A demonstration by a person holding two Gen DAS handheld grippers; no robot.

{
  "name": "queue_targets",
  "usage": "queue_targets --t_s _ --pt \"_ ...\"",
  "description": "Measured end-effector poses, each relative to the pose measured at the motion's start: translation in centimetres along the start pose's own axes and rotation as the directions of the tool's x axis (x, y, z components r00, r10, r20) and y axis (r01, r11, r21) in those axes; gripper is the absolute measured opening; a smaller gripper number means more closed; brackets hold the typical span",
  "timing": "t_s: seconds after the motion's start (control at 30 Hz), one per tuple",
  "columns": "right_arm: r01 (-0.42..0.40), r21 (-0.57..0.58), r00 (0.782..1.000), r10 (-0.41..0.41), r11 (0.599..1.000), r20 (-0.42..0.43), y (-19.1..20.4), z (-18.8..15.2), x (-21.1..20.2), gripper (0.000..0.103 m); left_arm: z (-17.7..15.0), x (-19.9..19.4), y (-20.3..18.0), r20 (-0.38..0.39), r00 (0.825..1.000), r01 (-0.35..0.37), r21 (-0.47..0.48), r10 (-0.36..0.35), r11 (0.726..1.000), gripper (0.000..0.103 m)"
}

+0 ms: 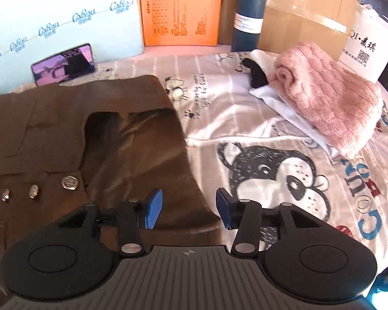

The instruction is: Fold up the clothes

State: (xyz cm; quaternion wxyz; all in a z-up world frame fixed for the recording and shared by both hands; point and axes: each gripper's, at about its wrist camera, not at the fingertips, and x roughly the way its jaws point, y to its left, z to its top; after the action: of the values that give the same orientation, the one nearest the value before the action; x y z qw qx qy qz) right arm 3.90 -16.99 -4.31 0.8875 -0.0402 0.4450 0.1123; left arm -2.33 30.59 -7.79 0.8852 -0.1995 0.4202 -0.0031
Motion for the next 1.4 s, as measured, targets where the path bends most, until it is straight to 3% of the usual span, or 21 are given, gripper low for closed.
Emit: queue_targets --t_s 0.03,0.07,0.1,0.17,0.37,0.57,0.63,0.87,1.03,1.13,1.2,1.27,1.4 --pt "-0.024 0.001 1.0 0.024 1.0 0.005 0.6 0.2 0.3 0.048 0.5 0.4 0.1 0.017 1.0 -0.017 -0.012 0.017 1.0 0.039" --pt "-0.046 -0.001 0.999 0.046 0.999 0.005 1.4 0.2 0.5 0.049 1.1 0.9 0.2 0.033 0.999 -0.034 -0.023 0.035 0.999 0.018" --pt "-0.064 -0.005 0.998 0.064 0.998 0.003 2.0 0.3 0.7 0.049 0.9 0.8 0.0 0.035 0.998 -0.047 -0.009 0.047 0.999 0.009" --pt "-0.092 -0.018 0.996 0.092 0.996 -0.004 3.2 0.6 1.5 0.049 0.7 0.3 -0.3 0.045 0.997 -0.059 0.007 0.059 0.998 0.005" --pt "-0.193 0.003 0.981 0.193 0.981 0.037 3.9 3.7 4.6 0.049 0.0 -2.2 -1.6 0.062 0.998 -0.002 0.011 0.001 1.0 0.004" --pt "-0.351 0.213 0.936 0.345 0.912 0.065 0.9 7.8 8.2 0.053 -1.8 -0.7 -0.7 -0.015 0.999 -0.034 -0.065 0.033 0.997 0.003" --pt "-0.326 0.23 0.945 0.325 0.917 0.045 0.8 8.6 9.4 0.053 -1.9 -0.5 -1.1 -0.014 1.0 -0.02 -0.068 0.019 0.997 0.003" --pt "-0.233 0.265 0.972 0.212 0.936 0.104 -1.3 10.6 11.5 0.049 -1.9 0.8 -1.8 -0.031 0.999 -0.045 -0.038 0.044 0.998 0.003" --pt "-0.127 0.307 0.988 0.092 0.943 0.125 -3.5 11.4 12.3 0.046 -1.8 0.9 -2.1 -0.035 0.998 -0.058 -0.001 0.058 0.998 0.004" --pt "-0.174 0.321 0.982 0.14 0.931 0.127 -4.3 11.4 11.8 0.045 -1.8 0.7 -2.1 -0.03 0.997 -0.066 0.007 0.066 0.998 0.005" --pt "-0.225 0.349 0.973 0.195 0.91 0.12 -4.3 10.9 10.9 0.053 -1.8 0.7 -2.1 -0.028 0.997 -0.069 0.004 0.069 0.998 0.005" --pt "-0.261 0.436 0.965 0.242 0.861 0.1 -4.4 9.8 9.9 0.058 -1.9 0.7 -2.2 -0.027 0.997 -0.074 0.008 0.074 0.997 0.005" --pt "-0.398 0.595 0.907 0.396 0.699 0.142 -5.1 8.0 9.3 0.066 -1.9 0.9 -2.2 -0.031 0.997 -0.076 0.007 0.076 0.997 0.005"
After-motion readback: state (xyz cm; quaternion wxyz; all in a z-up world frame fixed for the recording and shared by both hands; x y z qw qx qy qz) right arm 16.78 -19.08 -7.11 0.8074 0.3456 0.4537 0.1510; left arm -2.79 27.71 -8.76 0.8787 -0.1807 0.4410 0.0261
